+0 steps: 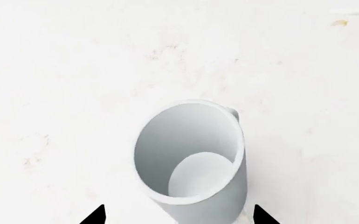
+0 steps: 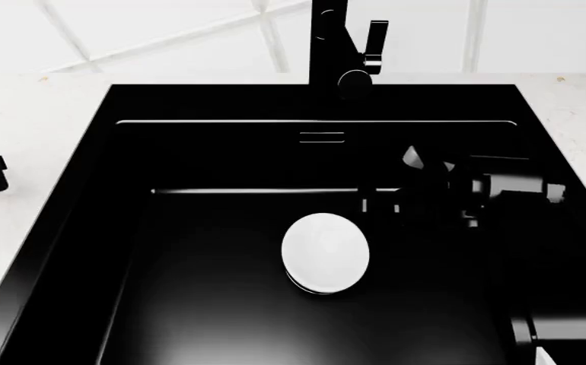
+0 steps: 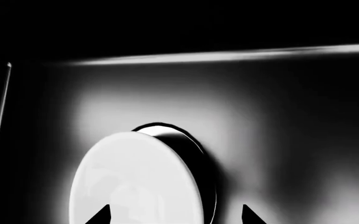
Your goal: Pick the cup and bowl from the sink and place them on the counter for drying.
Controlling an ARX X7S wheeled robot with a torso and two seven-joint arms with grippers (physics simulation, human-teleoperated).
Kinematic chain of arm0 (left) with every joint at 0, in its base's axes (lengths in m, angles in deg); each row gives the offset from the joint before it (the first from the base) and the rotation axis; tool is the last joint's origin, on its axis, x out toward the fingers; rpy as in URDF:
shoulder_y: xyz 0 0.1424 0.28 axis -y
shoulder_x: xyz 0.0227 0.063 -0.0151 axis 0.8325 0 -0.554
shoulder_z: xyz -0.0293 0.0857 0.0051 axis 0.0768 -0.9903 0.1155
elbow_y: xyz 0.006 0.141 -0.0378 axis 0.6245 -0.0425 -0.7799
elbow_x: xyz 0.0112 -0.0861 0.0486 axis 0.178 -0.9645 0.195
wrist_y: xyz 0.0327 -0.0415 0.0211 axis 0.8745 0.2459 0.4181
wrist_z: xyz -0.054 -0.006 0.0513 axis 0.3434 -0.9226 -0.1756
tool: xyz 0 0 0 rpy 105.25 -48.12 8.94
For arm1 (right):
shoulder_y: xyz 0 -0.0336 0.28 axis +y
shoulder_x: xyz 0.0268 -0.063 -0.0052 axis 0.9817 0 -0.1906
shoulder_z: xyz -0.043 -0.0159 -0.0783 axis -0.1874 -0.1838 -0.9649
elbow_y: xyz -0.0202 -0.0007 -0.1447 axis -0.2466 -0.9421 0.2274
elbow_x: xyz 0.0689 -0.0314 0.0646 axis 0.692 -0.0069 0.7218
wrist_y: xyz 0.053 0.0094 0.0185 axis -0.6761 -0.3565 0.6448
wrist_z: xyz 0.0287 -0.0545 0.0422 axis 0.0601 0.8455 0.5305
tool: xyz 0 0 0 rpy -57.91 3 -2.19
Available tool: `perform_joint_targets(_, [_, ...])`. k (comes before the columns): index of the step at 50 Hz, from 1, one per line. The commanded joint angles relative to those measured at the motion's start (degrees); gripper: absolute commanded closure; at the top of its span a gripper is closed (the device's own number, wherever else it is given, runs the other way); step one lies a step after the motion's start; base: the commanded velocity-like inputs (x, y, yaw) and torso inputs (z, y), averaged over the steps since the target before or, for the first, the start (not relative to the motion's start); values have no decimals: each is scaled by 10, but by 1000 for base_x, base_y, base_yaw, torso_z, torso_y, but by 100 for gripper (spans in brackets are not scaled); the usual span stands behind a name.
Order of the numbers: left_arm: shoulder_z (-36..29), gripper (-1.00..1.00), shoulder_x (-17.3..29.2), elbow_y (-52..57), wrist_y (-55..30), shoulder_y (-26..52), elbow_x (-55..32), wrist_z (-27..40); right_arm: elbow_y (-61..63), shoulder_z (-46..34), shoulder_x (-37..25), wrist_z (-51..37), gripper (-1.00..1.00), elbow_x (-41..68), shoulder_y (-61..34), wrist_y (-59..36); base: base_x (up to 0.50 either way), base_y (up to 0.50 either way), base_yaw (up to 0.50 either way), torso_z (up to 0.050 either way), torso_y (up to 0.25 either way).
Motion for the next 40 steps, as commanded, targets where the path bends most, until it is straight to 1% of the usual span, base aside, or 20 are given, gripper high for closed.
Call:
perform_joint_targets(1, [89, -100, 16, 126, -74, -42, -97, 89, -3, 6, -1, -1, -100, 2, 3, 7, 0, 0, 0, 0, 0])
perform_joint_targets(6, [134, -100, 19, 164, -124, -59, -165, 135, -49, -2, 7, 15, -100, -6, -13, 35, 0, 0, 0, 0, 0])
perform_joint_targets(7, [148, -100, 15, 178, -135, -68, -184, 156, -55, -2, 7, 17, -100, -7, -15, 39, 0, 0, 0, 0, 0])
perform_joint_targets(8, [164, -100, 10, 230, -168, -66, -267, 173, -47, 3, 4, 17, -100, -3, -11, 40, 0, 0, 0, 0, 0])
perform_joint_targets(10, [161, -100, 9, 230, -181, -51, -296, 191, -39, 6, 3, 15, -100, -1, -7, 36, 0, 0, 0, 0, 0])
perform_joint_targets(12, [161, -100, 10, 221, -193, -34, -350, 225, -33, 6, 3, 15, -100, -1, -3, 34, 0, 0, 0, 0, 0])
perform_joint_targets(18, [139, -100, 23, 216, -187, -6, -445, 291, -51, 3, 7, 19, -100, -4, -8, 44, 0, 0, 0, 0, 0])
perform_joint_targets(22, [126, -100, 21, 210, -181, 3, -439, 279, -63, 8, 11, 22, -100, -10, -8, 51, 0, 0, 0, 0, 0])
perform_joint_targets(27, [92, -100, 27, 205, -180, 45, -489, 297, -64, 24, 18, 25, -100, -29, -7, 51, 0, 0, 0, 0, 0])
perform_joint_targets(35, [61, -100, 38, 212, -161, 66, -544, 317, -64, 57, 21, 35, -100, -68, -2, 51, 0, 0, 0, 0, 0])
perform_joint_targets(37, [52, -100, 36, 214, -162, 74, -551, 313, -64, 66, 22, 35, -100, -76, 0, 52, 0, 0, 0, 0, 0])
perform_joint_targets(38, [51, -100, 31, 226, -186, 86, -536, 278, -64, 70, 23, 36, -100, -80, 0, 52, 0, 0, 0, 0, 0])
perform_joint_targets(40, [32, -100, 32, 220, -180, 103, -555, 286, -64, 76, 24, 39, -100, -89, 1, 46, 0, 0, 0, 0, 0])
